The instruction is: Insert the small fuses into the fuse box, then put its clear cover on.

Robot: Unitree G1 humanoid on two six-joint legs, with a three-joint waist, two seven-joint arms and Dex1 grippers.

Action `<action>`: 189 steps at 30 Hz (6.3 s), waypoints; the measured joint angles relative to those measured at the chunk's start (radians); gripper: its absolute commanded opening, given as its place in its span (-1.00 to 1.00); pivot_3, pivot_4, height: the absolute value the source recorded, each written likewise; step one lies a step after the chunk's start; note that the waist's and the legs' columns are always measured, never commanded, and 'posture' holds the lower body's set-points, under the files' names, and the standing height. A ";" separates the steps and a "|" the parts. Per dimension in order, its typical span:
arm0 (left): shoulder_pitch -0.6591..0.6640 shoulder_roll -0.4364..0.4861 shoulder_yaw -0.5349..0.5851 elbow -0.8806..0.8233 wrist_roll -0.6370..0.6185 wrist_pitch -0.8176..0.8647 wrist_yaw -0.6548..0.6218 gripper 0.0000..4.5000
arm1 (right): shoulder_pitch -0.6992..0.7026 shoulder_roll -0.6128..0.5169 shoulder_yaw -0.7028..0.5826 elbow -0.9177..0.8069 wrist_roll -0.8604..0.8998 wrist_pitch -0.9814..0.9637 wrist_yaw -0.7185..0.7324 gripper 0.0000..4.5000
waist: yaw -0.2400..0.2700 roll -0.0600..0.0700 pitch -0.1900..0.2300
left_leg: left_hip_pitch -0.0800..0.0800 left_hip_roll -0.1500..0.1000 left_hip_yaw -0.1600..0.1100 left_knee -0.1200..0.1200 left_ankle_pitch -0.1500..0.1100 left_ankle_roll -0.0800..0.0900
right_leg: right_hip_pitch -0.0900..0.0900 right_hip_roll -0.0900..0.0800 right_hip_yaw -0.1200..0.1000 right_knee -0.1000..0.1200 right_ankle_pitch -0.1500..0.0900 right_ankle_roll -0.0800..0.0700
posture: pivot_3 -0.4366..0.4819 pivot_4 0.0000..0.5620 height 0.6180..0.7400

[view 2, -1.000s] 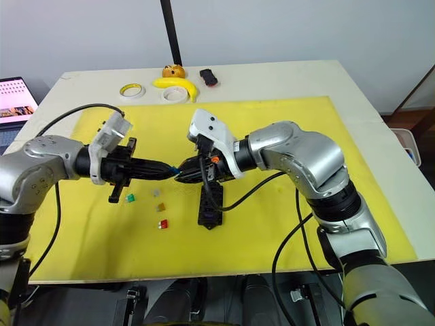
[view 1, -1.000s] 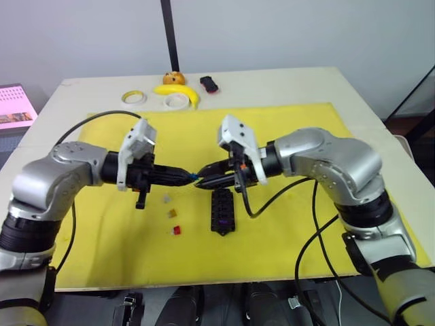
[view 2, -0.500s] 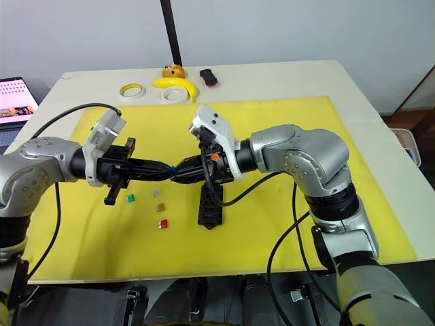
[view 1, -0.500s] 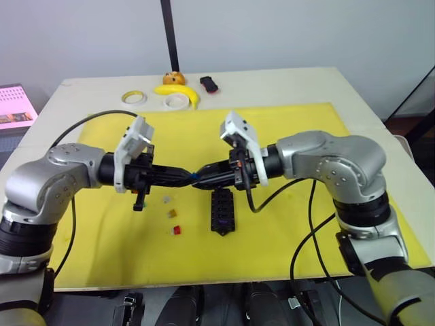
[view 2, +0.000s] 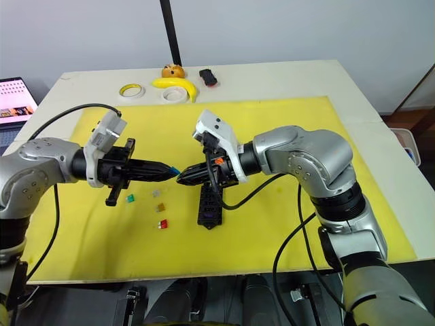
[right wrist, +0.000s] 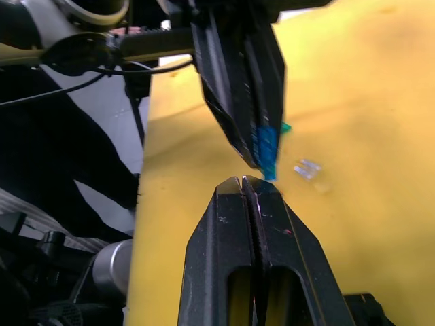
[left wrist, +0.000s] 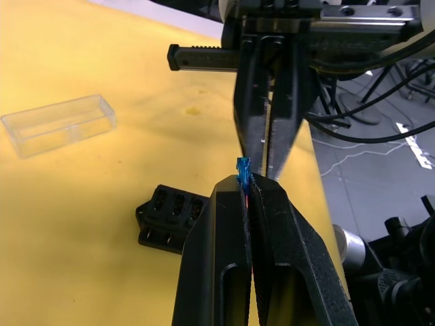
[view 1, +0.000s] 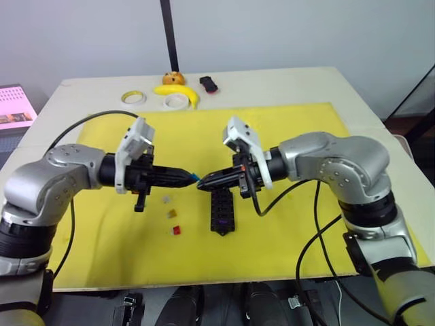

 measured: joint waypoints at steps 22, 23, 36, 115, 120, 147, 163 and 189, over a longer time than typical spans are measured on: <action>0.021 -0.001 -0.006 -0.014 0.000 -0.010 0.007 -1.00 | 0.001 -0.046 0.028 -0.015 -0.003 -0.071 0.041 -0.43 | 0.001 0.000 0.000 | 0.000 0.000 0.000 0.000 0.000 0.000 | 0.000 0.000 0.000 0.000 0.000 0.000 | -0.05 -0.47 1.00; 0.021 -0.001 -0.006 -0.014 0.000 -0.010 0.007 -1.00 | 0.001 -0.046 0.029 -0.013 -0.004 -0.073 0.041 -0.43 | 0.001 0.000 0.000 | 0.000 0.000 0.000 0.000 0.000 0.000 | 0.000 0.000 0.000 0.000 0.000 0.000 | -0.05 -0.47 1.00; 0.042 0.002 -0.006 -0.033 -0.002 -0.011 0.003 -1.00 | 0.000 -0.081 0.013 0.016 -0.011 -0.079 0.051 -0.43 | 0.001 0.000 0.000 | 0.000 0.000 0.000 0.000 0.000 0.000 | 0.000 0.000 0.000 0.000 0.000 0.000 | -0.05 -0.47 1.00; 0.177 0.118 -0.132 -0.096 0.309 -0.320 -0.055 0.96 | -0.245 -0.294 0.422 -0.111 -0.278 -0.041 0.287 -1.00 | 0.005 0.000 0.000 | -0.001 0.000 0.001 -0.001 0.000 0.001 | -0.001 0.000 0.000 -0.001 0.000 0.000 | -0.05 -0.47 1.00; 0.182 0.095 -0.153 -0.127 0.332 -0.325 -0.030 0.96 | -0.249 -0.263 0.479 -0.092 -0.315 -0.027 0.271 -1.00 | 0.004 0.000 0.000 | -0.001 0.000 0.001 0.000 0.000 0.000 | -0.001 0.000 0.000 -0.001 0.000 0.000 | -0.05 -0.47 1.00; 0.205 0.015 -0.202 -0.161 0.395 -0.338 0.055 0.96 | -0.256 -0.235 0.561 -0.057 -0.391 -0.021 0.270 -1.00 | 0.004 0.000 0.000 | -0.001 0.000 0.001 0.000 0.000 0.000 | -0.001 0.000 0.000 0.000 0.000 0.000 | -0.05 -0.47 1.00; 0.212 0.000 -0.208 -0.160 0.418 -0.349 0.063 0.96 | -0.256 -0.230 0.584 -0.057 -0.406 -0.023 0.271 -1.00 | 0.004 0.000 0.000 | -0.001 0.000 0.001 0.000 0.000 0.000 | -0.001 0.000 0.000 0.000 0.000 0.000 | -0.05 -0.47 1.00; 0.220 -0.001 -0.220 -0.160 0.458 -0.369 0.051 0.96 | -0.251 -0.227 0.622 -0.068 -0.452 -0.056 0.251 -1.00 | 0.002 0.000 0.000 | -0.001 0.000 0.001 0.000 0.000 0.000 | -0.001 0.001 0.000 0.000 0.000 0.000 | -0.05 -0.47 1.00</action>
